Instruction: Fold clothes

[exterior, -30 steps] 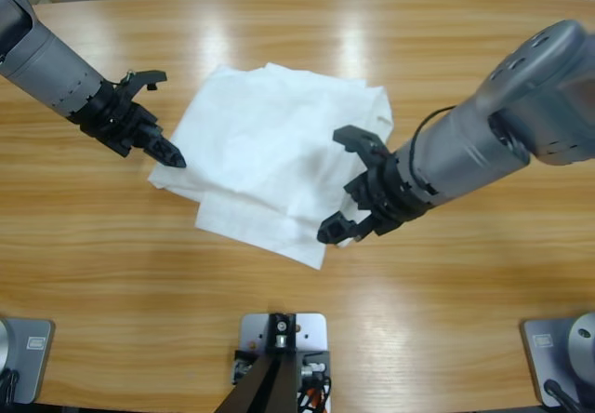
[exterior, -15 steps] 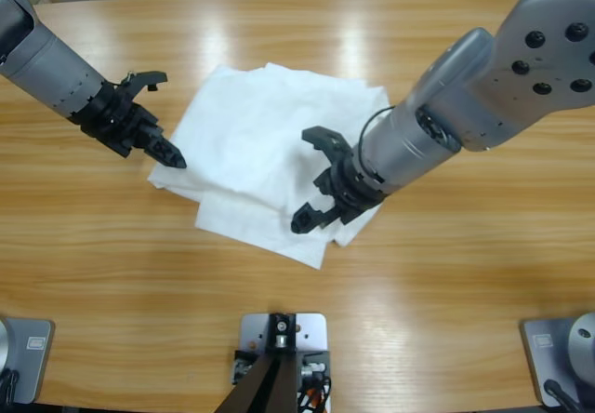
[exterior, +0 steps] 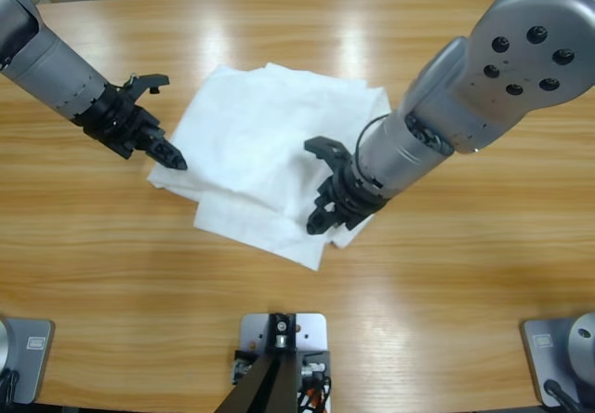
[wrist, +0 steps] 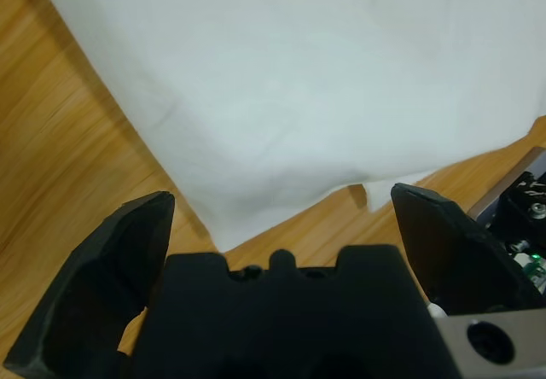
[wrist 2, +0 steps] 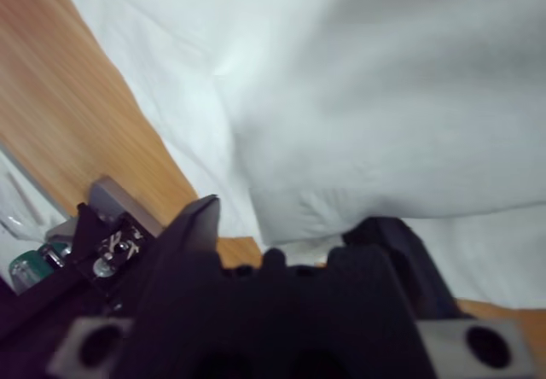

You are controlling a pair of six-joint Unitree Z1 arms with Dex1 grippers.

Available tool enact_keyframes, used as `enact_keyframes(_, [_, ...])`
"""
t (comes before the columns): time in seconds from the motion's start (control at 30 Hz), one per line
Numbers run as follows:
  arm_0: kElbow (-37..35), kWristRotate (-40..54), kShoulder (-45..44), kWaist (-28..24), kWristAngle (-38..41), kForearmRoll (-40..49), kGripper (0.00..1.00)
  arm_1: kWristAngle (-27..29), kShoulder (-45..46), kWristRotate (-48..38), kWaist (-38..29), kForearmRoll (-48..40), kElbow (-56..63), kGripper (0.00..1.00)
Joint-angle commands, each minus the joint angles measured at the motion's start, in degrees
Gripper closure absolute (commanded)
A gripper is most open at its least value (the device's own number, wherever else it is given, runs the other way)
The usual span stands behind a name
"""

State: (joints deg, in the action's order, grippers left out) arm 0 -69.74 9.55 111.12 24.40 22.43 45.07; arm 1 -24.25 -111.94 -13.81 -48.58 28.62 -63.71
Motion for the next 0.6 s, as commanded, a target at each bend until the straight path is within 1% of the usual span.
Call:
enact_keyframes(0.03, [0.48,0.16,3.23,-0.49,-0.77,-0.79,0.000,0.94,-0.89,3.09,0.15,1.16,0.26,1.000])
enact_keyframes(0.17, [0.48,0.14,3.49,-0.49,-0.72,-0.79,0.000,0.70,1.46,5.35,3.10,1.62,0.08,1.000])
enact_keyframes(0.43, [0.41,0.19,3.82,-0.55,-0.89,-0.77,0.000,0.91,4.61,10.38,10.49,6.45,0.17,1.000])
enact_keyframes(0.6, [0.39,0.14,3.95,-0.58,-1.07,-0.77,0.000,1.49,6.09,11.14,11.49,8.96,1.31,1.000])
